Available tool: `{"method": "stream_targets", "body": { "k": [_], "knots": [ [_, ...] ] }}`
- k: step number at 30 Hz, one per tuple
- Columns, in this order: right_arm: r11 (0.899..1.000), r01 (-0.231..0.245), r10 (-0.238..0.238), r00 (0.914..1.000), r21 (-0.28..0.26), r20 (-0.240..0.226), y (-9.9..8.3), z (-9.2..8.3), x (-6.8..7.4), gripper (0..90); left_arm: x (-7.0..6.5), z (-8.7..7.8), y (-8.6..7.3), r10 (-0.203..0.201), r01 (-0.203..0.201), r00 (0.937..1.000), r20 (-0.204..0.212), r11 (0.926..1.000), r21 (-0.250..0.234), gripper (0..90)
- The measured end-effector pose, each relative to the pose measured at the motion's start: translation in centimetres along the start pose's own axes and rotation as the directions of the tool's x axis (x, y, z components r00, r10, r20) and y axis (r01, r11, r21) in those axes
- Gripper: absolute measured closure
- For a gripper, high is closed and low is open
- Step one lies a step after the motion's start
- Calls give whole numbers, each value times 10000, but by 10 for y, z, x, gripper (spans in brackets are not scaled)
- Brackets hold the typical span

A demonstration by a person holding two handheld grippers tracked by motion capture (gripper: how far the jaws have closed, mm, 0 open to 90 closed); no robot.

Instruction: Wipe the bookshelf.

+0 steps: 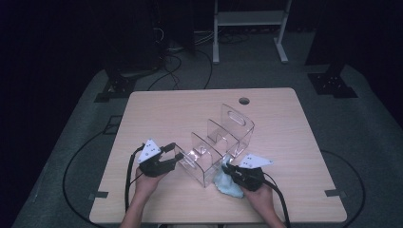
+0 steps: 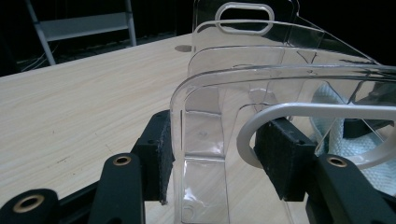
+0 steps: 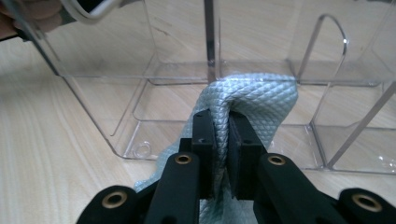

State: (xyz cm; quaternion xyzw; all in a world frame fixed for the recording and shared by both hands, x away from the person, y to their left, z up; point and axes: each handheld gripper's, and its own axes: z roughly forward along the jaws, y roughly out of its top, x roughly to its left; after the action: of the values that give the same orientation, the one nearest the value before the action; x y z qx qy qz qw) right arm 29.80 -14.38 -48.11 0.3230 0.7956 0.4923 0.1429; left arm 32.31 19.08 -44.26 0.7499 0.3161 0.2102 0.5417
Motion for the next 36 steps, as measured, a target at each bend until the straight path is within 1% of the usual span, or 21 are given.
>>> {"method": "stream_targets", "body": {
  "k": [2, 3, 4, 7, 10, 11, 12, 13, 14, 16, 17, 22, 23, 24, 26, 28, 29, 32, 33, 34, 36],
  "knots": [
    [9990, -123, 126, 9999, 423, -75, -5, 7, -2, 823, 0, 0, 0, 0, 0, 10000, -1, 10000, 1, 473],
    [9969, -178, 186, 9998, 763, -101, -8, 12, -2, 822, 0, 0, 0, 5, -5, 10000, 9, 10000, 9, 473],
    [9960, -164, 174, 9998, 879, -109, -10, 13, -2, 821, 0, 0, 0, 12, -12, 10000, 9, 10000, 11, 473],
    [9968, -192, 202, 9997, 780, -117, -8, 11, -2, 821, 0, 0, 0, 9, -9, 10000, 17, 10000, 2, 473],
    [9995, -130, 132, 9999, 293, -78, -2, 3, 0, 822, 0, 0, 0, 17, -17, 10000, 30, 10000, 12, 473],
    [9996, -102, 104, 9999, 251, -68, -1, 2, 1, 822, 0, 0, 0, 16, -16, 10000, 28, 10000, 14, 473],
    [9996, -77, 78, 10000, 273, -58, -1, 3, 1, 822, 0, 0, 0, 19, -19, 10000, 30, 10000, 17, 473],
    [9993, -193, 196, 9998, 318, -93, -2, 5, 1, 822, 0, 0, 0, 22, -22, 10000, 26, 10000, 22, 473],
    [9986, -292, 299, 9994, 452, -145, -5, 8, 0, 822, 0, 0, 0, 30, -30, 10000, 20, 10000, 30, 473],
    [9965, -295, 302, 9995, 776, -86, -9, 14, 0, 821, 1, -1, 0, 33, -34, 10000, 19, 10000, 53, 472],
    [9958, -346, 358, 9993, 849, -123, -10, 15, 0, 821, 1, -1, 0, 45, -45, 10000, 35, 10000, 56, 473],
    [9955, -363, 379, 9991, 874, -171, -9, 14, 1, 822, 3, -2, 0, 58, -58, 9999, 95, 10000, 71, 472],
    [9960, -324, 340, 9993, 831, -184, -8, 13, 2, 822, 3, -2, 0, 32, -33, 9999, 100, 10000, 91, 472],
    [9975, -274, 286, 9994, 647, -171, -7, 11, 2, 822, 3, -2, 0, -21, 21, 10000, 93, 10000, 83, 472],
    [9989, -300, 306, 9994, 347, -163, -3, 7, 3, 822, 4, -2, 1, -60, 60, 10000, 46, 9999, 109, 470],
    [9990, -295, 300, 9994, 332, -162, -3, 9, 3, 822, 3, -2, 2, 36, -34, 10000, -77, 9998, 206, 467],
    [9987, -319, 326, 9993, 391, -194, -4, 11, 4, 822, 3, -3, 2, 42, -39, 9999, -155, 9998, 211, 464],
    [9963, -311, 337, 9990, 799, -308, -9, 17, 6, 822, 3, -4, 2, 35, -27, 9994, -332, 9997, 236, 457],
    [9966, -290, 316, 9990, 775, -324, -9, 17, 7, 822, 4, -5, 2, 40, -32, 9993, -369, 9998, 218, 452],
    [9972, -239, 263, 9991, 708, -340, -8, 16, 8, 821, 5, -5, 2, -4, 13, 9992, -396, 9997, 232, 448],
    [9993, -185, 194, 9994, 313, -292, -3, 11, 10, 823, 5, -5, 2, -122, 136, 9984, -553, 9996, 243, 428]
  ]
}}
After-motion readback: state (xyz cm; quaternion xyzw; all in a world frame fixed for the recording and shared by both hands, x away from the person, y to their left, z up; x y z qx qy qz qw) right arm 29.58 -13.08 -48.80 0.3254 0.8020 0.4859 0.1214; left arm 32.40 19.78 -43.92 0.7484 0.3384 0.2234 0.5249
